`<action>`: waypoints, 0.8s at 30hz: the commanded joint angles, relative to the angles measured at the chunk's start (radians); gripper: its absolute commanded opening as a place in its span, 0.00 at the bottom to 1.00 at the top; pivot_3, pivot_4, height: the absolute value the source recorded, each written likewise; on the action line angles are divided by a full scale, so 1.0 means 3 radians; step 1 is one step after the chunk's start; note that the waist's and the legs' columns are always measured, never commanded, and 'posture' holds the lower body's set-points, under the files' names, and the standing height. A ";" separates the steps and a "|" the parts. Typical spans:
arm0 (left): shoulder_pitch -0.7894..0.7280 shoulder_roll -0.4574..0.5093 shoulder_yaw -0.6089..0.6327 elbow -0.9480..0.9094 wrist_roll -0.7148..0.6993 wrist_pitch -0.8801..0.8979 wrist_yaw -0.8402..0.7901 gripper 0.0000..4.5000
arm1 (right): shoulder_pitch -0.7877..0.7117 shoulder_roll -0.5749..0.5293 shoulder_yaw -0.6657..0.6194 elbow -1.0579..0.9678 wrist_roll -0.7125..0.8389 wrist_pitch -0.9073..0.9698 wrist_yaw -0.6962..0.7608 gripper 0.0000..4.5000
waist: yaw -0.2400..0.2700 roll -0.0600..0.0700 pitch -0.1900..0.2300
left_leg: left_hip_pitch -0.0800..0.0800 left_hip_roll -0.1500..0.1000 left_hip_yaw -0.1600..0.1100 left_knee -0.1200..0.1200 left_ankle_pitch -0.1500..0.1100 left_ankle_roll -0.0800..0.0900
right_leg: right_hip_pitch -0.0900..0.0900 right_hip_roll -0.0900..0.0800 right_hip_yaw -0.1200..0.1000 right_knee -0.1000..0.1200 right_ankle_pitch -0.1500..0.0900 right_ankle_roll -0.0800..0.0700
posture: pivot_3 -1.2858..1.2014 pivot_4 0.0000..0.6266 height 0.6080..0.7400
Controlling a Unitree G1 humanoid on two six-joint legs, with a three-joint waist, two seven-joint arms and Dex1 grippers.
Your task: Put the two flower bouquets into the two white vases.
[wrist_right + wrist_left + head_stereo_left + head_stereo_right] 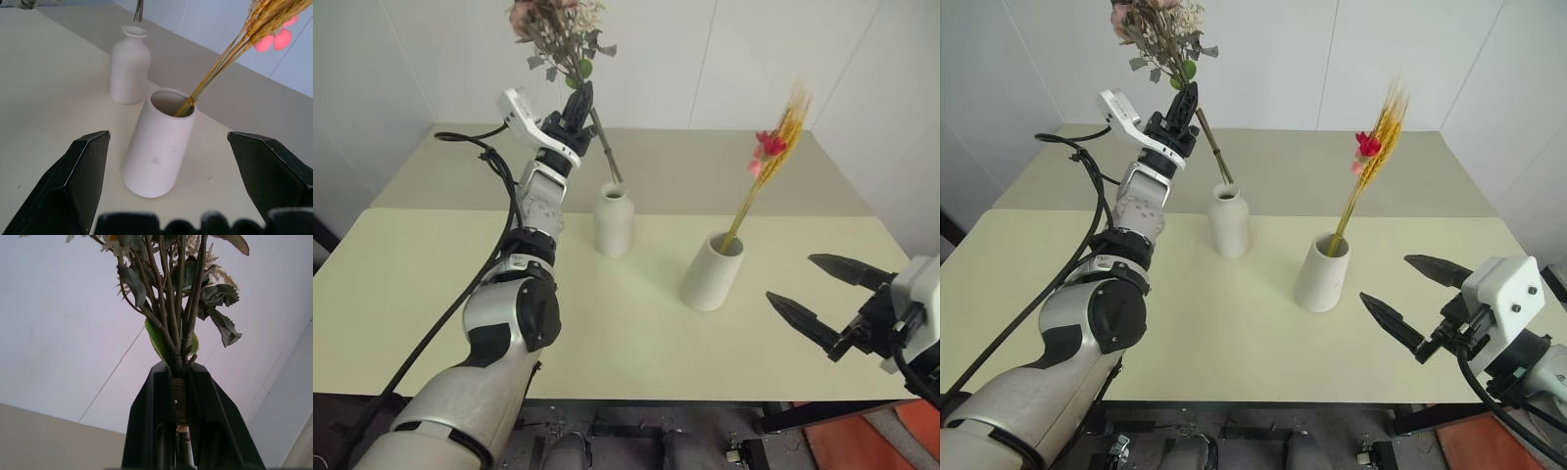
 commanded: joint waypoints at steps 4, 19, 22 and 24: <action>-0.0021 0.0002 -0.0237 0.0076 0.0272 -0.0311 -0.0201 0.02 | 0.0003 0.0014 -0.0155 -0.0045 0.0004 -0.0151 -0.0023 1.00 | 0.0008 0.0000 0.0000 | -0.0003 0.0000 0.0000 0.0000 0.0000 0.0000 | 0.0000 0.0000 0.0000 -0.0002 0.0000 0.0000 | 0.52 0.24 1.00; 0.0269 -0.0033 -0.0614 0.0052 0.0706 -0.0841 -0.0521 0.19 | -0.0003 0.0025 -0.0070 -0.0005 -0.0089 -0.0238 -0.0015 1.00 | 0.0007 0.0000 0.0000 | 0.0000 0.0000 0.0000 0.0000 0.0000 0.0000 | 0.0000 0.0000 0.0000 0.0001 0.0000 0.0000 | 0.52 0.24 1.00; 0.0328 -0.0048 -0.0589 -0.0058 0.0641 -0.0810 -0.0662 0.38 | -0.0014 0.0013 -0.0053 0.0028 -0.0111 -0.0253 -0.0002 1.00 | 0.0004 0.0000 0.0000 | 0.0000 0.0000 0.0000 0.0000 0.0000 0.0000 | 0.0000 0.0000 0.0000 0.0002 0.0000 0.0000 | 0.52 0.24 1.00; 0.0401 -0.0048 -0.0586 -0.0165 0.0621 -0.0806 -0.0683 0.53 | -0.0026 0.0008 -0.0043 0.0044 -0.0105 -0.0262 0.0010 1.00 | 0.0004 0.0000 0.0000 | -0.0001 0.0000 0.0000 0.0000 0.0000 0.0000 | 0.0000 0.0000 0.0000 0.0001 0.0000 0.0000 | 0.52 0.24 1.00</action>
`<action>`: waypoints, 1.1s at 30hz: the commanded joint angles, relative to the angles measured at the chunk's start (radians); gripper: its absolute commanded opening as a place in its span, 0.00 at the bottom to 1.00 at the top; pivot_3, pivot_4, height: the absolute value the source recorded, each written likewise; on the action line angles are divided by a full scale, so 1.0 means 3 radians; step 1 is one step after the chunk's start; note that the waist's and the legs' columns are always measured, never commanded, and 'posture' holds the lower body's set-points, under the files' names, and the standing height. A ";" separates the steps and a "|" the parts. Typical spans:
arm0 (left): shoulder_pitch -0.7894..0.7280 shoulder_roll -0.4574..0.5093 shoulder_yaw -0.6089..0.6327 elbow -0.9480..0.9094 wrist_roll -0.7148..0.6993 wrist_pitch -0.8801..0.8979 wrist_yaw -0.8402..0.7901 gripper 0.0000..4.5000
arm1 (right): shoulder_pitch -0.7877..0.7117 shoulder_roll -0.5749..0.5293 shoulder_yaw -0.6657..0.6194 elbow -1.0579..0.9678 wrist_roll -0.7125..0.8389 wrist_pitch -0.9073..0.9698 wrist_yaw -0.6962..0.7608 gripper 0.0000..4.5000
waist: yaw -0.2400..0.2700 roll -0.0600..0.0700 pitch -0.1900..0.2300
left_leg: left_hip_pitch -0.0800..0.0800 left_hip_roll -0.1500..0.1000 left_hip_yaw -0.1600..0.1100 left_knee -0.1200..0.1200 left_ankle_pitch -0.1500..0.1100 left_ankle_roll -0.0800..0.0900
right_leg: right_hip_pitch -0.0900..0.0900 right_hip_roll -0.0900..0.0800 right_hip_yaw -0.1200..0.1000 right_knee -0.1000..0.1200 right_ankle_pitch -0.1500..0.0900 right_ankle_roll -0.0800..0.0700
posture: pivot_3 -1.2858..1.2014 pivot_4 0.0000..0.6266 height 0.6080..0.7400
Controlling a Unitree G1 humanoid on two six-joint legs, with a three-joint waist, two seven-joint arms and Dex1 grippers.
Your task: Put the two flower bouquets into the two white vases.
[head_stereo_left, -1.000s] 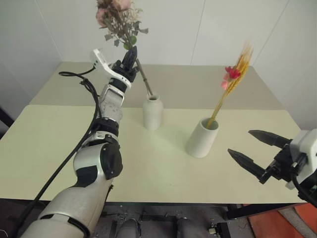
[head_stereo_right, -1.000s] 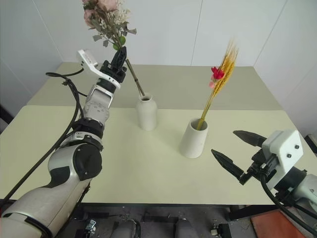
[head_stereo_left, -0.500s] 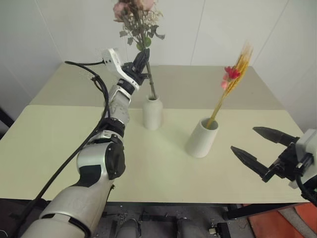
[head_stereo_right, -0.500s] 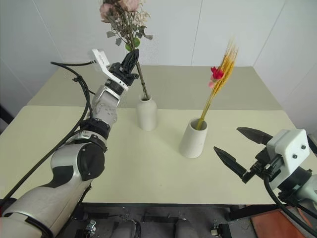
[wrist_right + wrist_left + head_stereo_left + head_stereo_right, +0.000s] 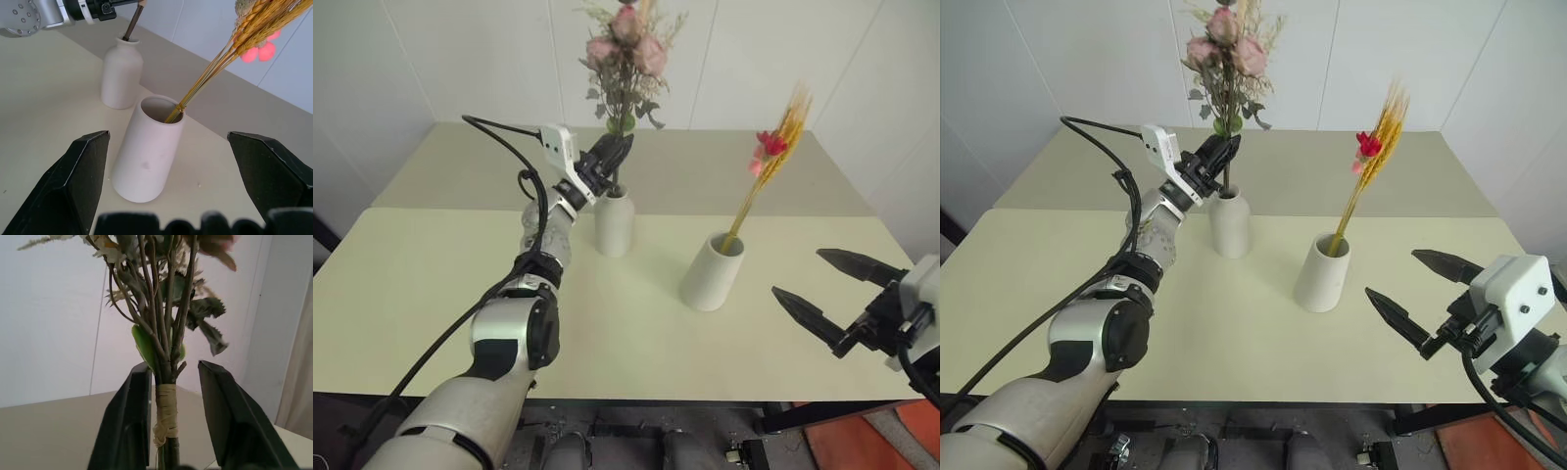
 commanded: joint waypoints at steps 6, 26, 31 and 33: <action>0.0414 0.0116 -0.0055 -0.0838 -0.0159 0.0153 -0.0198 0.96 | -0.0068 -0.0035 -0.0019 0.0050 -0.0014 -0.0106 0.0045 1.00 | -0.0005 0.0001 -0.0001 | 0.0003 0.0001 0.0001 0.0000 0.0000 0.0000 | 0.0000 0.0000 0.0001 0.0003 0.0000 0.0000 | 0.52 0.24 1.00; 0.2809 0.2056 -0.0125 -0.4339 -0.0718 0.2289 -0.0468 1.00 | -0.0229 -0.0479 -0.0155 0.0799 -0.0165 -0.0110 0.0612 1.00 | 0.0009 0.0005 -0.0004 | 0.0042 0.0010 0.0005 0.0000 0.0001 -0.0002 | 0.0037 0.0003 0.0000 0.0003 -0.0012 -0.0001 | 0.52 0.24 1.00; 0.2839 0.2216 -0.0056 -0.4438 -0.0847 0.2419 -0.0482 1.00 | -0.0281 -0.0666 -0.0241 0.1064 -0.0214 -0.0083 0.0814 1.00 | 0.0003 0.0005 -0.0004 | 0.0047 0.0011 0.0005 0.0000 0.0001 -0.0002 | 0.0043 0.0003 -0.0001 0.0000 -0.0019 0.0009 | 0.52 0.24 1.00; 0.2861 0.2220 -0.0009 -0.4485 -0.0891 0.2466 -0.0442 1.00 | -0.0293 -0.0707 -0.0289 0.1122 -0.0218 -0.0077 0.0880 1.00 | 0.0003 0.0005 -0.0004 | 0.0047 0.0012 0.0005 -0.0001 0.0001 -0.0002 | 0.0043 0.0003 -0.0001 -0.0001 -0.0020 0.0008 | 0.52 0.24 1.00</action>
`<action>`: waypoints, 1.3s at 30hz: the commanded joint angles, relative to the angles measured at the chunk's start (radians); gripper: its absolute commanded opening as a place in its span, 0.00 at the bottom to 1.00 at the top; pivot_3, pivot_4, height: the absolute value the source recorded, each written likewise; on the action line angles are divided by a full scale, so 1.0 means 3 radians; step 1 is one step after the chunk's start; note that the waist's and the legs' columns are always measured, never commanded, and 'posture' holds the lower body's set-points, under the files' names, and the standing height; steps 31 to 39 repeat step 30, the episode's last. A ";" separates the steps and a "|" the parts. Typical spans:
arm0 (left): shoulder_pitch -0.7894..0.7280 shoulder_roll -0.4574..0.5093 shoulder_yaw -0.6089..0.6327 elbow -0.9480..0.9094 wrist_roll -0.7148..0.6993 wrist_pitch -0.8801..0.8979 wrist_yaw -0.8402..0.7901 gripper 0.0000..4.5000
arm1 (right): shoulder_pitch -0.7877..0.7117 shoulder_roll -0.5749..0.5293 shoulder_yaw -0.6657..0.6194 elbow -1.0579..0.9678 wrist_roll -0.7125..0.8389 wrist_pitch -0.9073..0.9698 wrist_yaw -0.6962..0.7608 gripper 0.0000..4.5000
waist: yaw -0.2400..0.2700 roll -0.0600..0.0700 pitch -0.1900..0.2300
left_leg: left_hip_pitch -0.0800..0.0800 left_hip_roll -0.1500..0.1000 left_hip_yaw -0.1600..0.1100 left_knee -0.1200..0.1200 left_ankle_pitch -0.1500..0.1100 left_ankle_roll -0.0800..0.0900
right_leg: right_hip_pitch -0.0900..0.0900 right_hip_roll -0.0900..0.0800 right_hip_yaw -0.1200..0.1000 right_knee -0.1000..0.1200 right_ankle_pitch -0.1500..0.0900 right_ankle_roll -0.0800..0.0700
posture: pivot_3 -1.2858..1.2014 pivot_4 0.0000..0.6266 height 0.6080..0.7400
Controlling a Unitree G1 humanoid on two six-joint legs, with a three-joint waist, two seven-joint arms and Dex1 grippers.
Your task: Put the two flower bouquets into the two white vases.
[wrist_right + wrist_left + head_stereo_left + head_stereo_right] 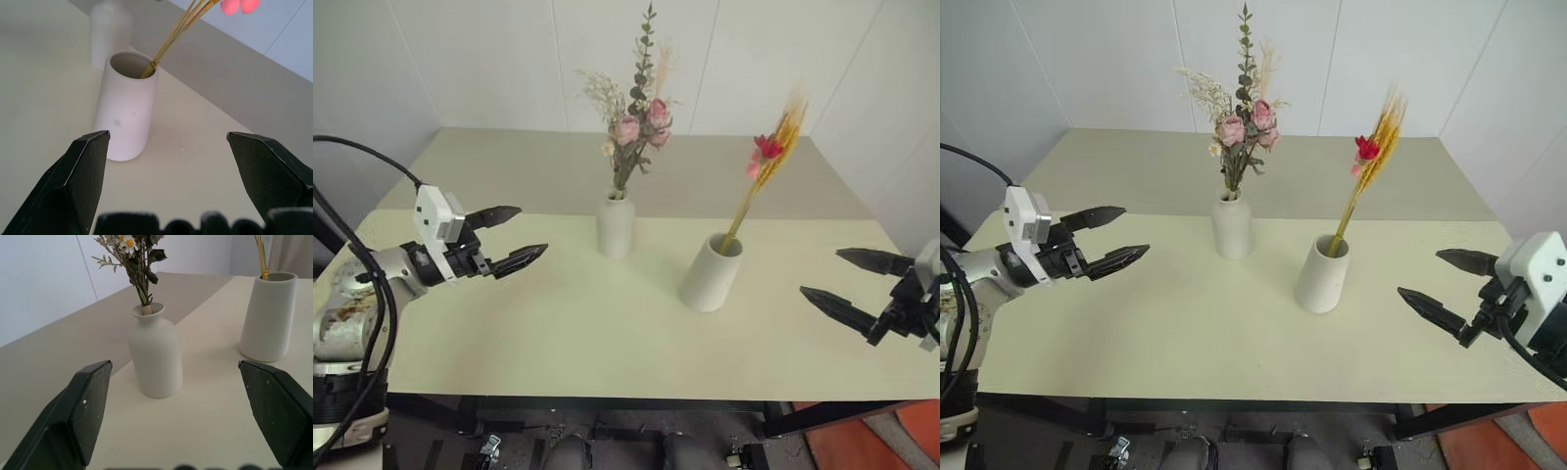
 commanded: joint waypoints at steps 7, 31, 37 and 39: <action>0.0030 0.0206 0.0217 -0.0226 -0.0292 0.0202 -0.0040 1.00 | -0.0100 -0.0169 -0.0346 0.0164 -0.0117 -0.0093 0.0262 1.00 | -0.0005 0.0000 0.0000 | 0.0000 0.0001 0.0001 -0.0001 0.0000 0.0000 | 0.0000 0.0001 0.0000 -0.0001 -0.0001 0.0001 | 0.52 0.24 1.00; 0.0551 0.0486 0.0844 -0.0745 -0.0572 0.0484 0.0176 1.00 | -0.0629 -0.0331 0.0185 0.0700 -0.0343 -0.0324 0.0548 1.00 | -0.0019 -0.0001 0.0001 | 0.0002 0.0005 0.0006 -0.0002 -0.0001 0.0000 | 0.0000 0.0001 0.0002 -0.0005 -0.0004 0.0002 | 0.52 0.24 1.00; 0.0551 0.0486 0.0844 -0.0745 -0.0572 0.0484 0.0176 1.00 | -0.0629 -0.0331 0.0185 0.0700 -0.0343 -0.0324 0.0548 1.00 | -0.0019 -0.0001 0.0001 | 0.0002 0.0005 0.0006 -0.0002 -0.0001 0.0000 | 0.0000 0.0001 0.0002 -0.0005 -0.0004 0.0002 | 0.52 0.24 1.00; 0.0551 0.0486 0.0844 -0.0745 -0.0572 0.0484 0.0176 1.00 | -0.0629 -0.0331 0.0185 0.0700 -0.0343 -0.0324 0.0548 1.00 | -0.0019 -0.0001 0.0001 | 0.0002 0.0005 0.0006 -0.0002 -0.0001 0.0000 | 0.0000 0.0001 0.0002 -0.0005 -0.0004 0.0002 | 0.52 0.24 1.00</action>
